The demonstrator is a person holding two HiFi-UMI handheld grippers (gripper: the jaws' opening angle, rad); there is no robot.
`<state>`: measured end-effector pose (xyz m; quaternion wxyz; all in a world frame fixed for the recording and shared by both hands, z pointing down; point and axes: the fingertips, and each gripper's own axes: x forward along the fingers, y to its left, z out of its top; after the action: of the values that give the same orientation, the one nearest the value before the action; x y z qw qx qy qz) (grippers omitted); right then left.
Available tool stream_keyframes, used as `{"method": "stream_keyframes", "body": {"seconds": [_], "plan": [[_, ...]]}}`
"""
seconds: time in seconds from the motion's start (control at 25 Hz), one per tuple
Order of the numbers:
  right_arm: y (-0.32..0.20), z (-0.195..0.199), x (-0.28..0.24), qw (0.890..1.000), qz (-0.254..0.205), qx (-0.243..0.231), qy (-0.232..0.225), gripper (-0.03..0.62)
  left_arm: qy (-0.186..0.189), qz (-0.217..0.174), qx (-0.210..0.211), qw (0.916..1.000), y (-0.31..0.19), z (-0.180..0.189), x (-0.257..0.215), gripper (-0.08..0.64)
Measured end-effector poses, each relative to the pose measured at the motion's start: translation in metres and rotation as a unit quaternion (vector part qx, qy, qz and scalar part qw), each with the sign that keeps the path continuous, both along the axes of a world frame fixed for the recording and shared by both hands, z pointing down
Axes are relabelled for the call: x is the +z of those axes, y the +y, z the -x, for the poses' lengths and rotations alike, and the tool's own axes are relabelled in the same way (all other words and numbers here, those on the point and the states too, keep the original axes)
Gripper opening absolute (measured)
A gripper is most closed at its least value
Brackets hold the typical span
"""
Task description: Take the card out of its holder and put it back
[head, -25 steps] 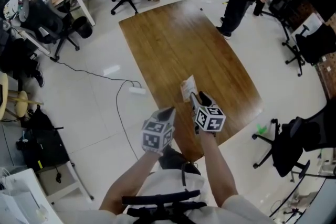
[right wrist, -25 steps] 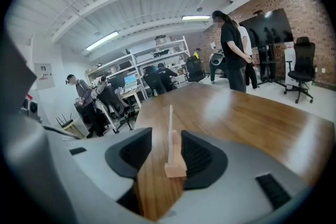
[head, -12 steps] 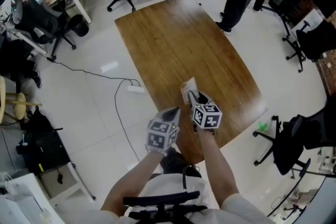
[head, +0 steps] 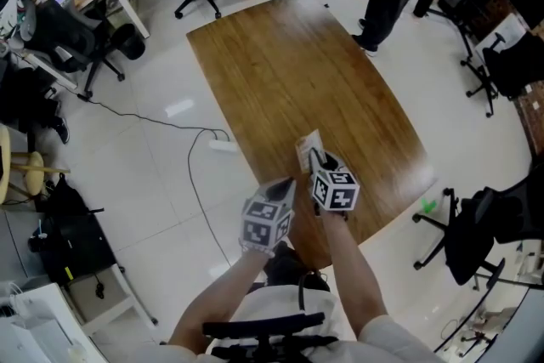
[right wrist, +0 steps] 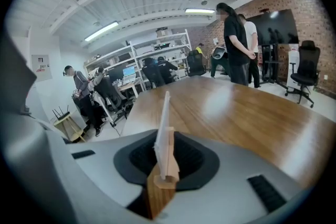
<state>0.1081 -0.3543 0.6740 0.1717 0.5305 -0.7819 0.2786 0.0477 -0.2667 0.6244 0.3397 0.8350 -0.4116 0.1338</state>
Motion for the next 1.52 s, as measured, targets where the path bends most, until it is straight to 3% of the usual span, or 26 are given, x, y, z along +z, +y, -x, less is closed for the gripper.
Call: {"method": "stream_keyframes", "body": {"seconds": [0.2,0.8,1.28,1.52], "plan": [[-0.001,0.002,-0.001,1.0,-0.006,-0.001,0.012,0.02,0.006,-0.001,-0.001,1.0,0.002,-0.002,0.004,-0.011],[-0.006,-0.002,-0.02,0.999,-0.034,0.0,0.002,0.015,0.0,0.009,-0.012,0.9999,0.005,0.0,-0.001,-0.011],[-0.009,-0.01,-0.075,0.996,-0.089,0.003,-0.006,0.015,0.006,0.005,-0.014,0.9999,0.015,-0.002,-0.008,-0.011],[-0.002,-0.014,-0.113,0.993,-0.121,-0.001,-0.015,0.015,0.009,-0.016,-0.022,0.9996,0.022,0.009,-0.023,-0.011]]}}
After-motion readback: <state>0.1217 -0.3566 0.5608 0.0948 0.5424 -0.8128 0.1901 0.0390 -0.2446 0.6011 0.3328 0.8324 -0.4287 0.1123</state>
